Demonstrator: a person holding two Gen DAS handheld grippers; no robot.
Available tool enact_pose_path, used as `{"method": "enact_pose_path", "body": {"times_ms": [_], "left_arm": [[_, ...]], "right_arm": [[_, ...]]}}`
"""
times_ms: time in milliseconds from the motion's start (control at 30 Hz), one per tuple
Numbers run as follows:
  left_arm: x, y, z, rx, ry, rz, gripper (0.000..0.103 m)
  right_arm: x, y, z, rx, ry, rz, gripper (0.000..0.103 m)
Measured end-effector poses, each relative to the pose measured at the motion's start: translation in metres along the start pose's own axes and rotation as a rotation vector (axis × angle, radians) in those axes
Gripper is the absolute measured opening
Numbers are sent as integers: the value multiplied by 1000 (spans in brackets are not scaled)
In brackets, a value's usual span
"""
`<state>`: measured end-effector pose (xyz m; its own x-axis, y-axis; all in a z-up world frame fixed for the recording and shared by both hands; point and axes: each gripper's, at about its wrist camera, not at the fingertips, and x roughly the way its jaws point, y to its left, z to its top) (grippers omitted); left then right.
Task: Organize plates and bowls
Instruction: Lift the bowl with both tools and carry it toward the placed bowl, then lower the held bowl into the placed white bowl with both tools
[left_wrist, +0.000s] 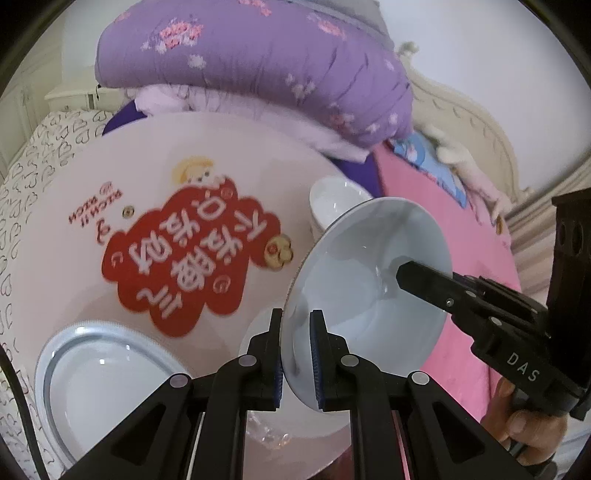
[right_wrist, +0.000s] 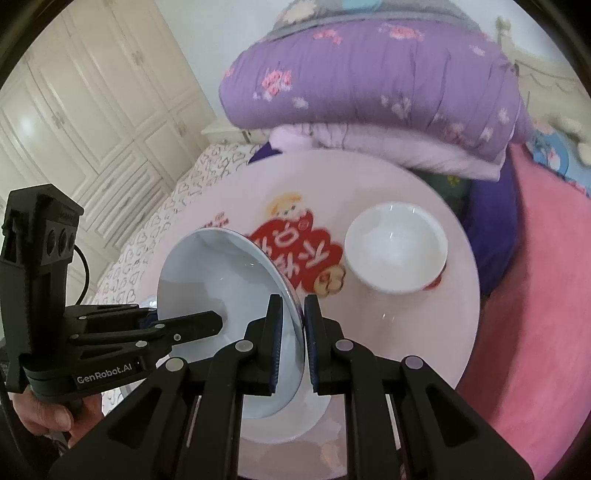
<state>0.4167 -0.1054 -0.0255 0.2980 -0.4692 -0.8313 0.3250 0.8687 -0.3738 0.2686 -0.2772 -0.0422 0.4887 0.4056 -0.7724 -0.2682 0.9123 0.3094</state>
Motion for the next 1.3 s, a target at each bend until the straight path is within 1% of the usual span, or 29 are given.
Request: {"method": "enact_pose_path", "body": {"times_ms": [333,567,967,1067,1200,1267,1300], "left_arm": [[22,-1,-28,19,70,33,9],[38,-4,-39,43,114,51,9],[56,-6,-38,58,122,83,9],[58,-7,-36,72,106,105,9],[60,-10,-36,96,92,135,10],[61,-13,-37,123,78,152,13],[61,-15,-37,136,74,158,14]], "right_arm": [[17,3,-35,-2,85,6,14],[27,4,-45,-5,118,2,15],[42,-3,-47,2,154,-4,15],[46,-5,-47,2,162,-8,15],[48,-6,-46,-4,156,-28,19],[49,-7,-46,-7,156,-31,19],[49,-7,-46,-12,154,-38,19]]}}
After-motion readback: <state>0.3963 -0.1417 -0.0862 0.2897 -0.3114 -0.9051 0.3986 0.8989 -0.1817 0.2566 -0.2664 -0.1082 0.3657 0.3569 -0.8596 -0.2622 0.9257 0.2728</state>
